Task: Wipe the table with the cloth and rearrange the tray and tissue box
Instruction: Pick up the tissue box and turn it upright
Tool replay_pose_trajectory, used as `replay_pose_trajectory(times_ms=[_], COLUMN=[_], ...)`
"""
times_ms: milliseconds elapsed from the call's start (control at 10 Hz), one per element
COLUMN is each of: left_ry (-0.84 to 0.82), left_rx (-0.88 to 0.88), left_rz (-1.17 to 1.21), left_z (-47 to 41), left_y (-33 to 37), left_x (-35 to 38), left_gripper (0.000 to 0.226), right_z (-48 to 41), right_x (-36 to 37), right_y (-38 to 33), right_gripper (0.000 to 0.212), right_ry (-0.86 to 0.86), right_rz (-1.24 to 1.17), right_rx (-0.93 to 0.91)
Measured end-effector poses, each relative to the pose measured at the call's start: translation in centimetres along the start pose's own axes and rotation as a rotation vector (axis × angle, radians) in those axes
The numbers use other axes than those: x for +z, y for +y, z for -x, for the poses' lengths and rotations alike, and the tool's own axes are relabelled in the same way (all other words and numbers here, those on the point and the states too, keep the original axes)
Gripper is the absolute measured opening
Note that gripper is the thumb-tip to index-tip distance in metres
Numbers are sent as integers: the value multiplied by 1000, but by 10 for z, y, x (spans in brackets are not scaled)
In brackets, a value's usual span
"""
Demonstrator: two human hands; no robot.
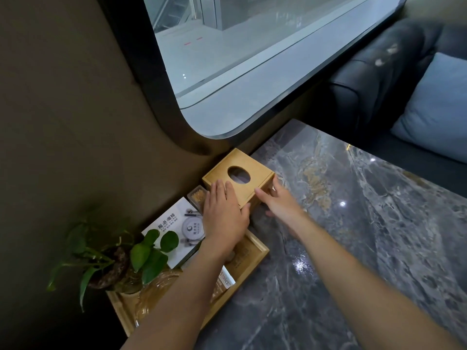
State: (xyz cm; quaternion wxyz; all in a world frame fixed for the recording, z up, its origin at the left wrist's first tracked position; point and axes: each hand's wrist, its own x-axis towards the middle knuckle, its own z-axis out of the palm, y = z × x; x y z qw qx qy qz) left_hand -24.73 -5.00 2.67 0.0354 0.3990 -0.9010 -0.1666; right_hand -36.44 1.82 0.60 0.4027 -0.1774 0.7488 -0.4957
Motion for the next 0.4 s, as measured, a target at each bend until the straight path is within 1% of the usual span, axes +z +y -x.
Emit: replay_pose_trajectory(times_ms=[200,300,400], left_ry=[0,-17,-7], left_rx=[14,22,28], left_rz=[-44,-37,-29], left_z=[-3,-5,-6], left_y=[-1,-3,-4], left_x=[-4,-4,-8], left_gripper=[65,65,64], right_z=[0,3,14], right_x=[2,-1,-5], right_y=[-9,-9,-19], right_gripper=[87,84,67], right_ry=[-8,-13,140], right_rz=[107,166,286], right_rx=[36,25,-21])
